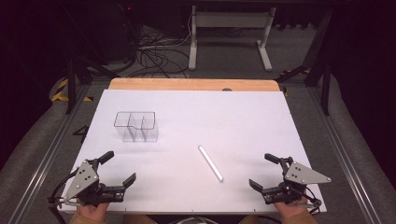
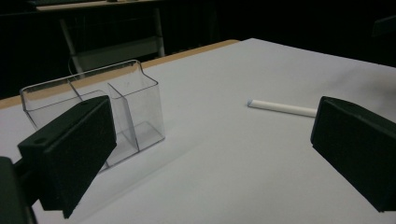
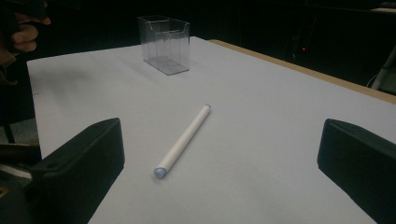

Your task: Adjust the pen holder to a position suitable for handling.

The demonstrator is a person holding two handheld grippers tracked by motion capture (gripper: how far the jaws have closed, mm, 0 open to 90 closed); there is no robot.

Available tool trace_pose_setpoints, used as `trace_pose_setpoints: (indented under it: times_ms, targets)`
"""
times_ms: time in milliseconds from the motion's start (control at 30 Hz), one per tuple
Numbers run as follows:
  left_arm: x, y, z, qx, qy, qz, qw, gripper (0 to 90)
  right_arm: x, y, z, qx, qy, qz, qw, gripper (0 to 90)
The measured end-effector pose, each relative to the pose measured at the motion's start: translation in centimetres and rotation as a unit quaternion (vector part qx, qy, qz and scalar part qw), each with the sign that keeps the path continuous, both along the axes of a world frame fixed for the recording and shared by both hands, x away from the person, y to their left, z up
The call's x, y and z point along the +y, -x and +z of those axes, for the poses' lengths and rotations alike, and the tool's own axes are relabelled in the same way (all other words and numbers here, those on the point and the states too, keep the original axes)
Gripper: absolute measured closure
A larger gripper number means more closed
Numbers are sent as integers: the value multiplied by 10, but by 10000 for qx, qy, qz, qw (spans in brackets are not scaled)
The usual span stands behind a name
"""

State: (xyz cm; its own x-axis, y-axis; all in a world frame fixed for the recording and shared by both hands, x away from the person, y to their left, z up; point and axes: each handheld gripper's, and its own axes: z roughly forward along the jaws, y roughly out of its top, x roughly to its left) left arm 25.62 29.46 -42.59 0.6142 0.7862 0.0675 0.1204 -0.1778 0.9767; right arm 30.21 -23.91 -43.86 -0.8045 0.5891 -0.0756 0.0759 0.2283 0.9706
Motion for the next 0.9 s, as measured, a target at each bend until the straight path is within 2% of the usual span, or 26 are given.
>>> trace_pose_setpoints:
  times_ms: [100, 333, 533, 733, 867, 900]
  targets:
    - [-1, 0, 0, -15, -74, -11, 10000, 9, 1, 0, -1, 4, 13, 21, 10000, 11]
    - [0, 0, 1, -26, -104, -123, 9999, 10, 2, -1, -1, -43, -55, 82, 9999, 11]
    - [1, 0, 1, -37, -129, -96, 9999, 19, 4, -1, -2, -37, -43, 70, 10000, 9]
    - [1, 0, 2, 27, -80, -87, 9999, 26, 3, -1, -3, 0, -71, 58, 10000, 6]
    - [1, -1, 5, 76, -62, -139, 9999, 29, 3, -1, -3, 41, -81, 53, 9999, 6]
    - [2, -2, 7, 66, -117, -223, 9997, 28, 3, -1, -3, 43, -86, 63, 9999, 6]
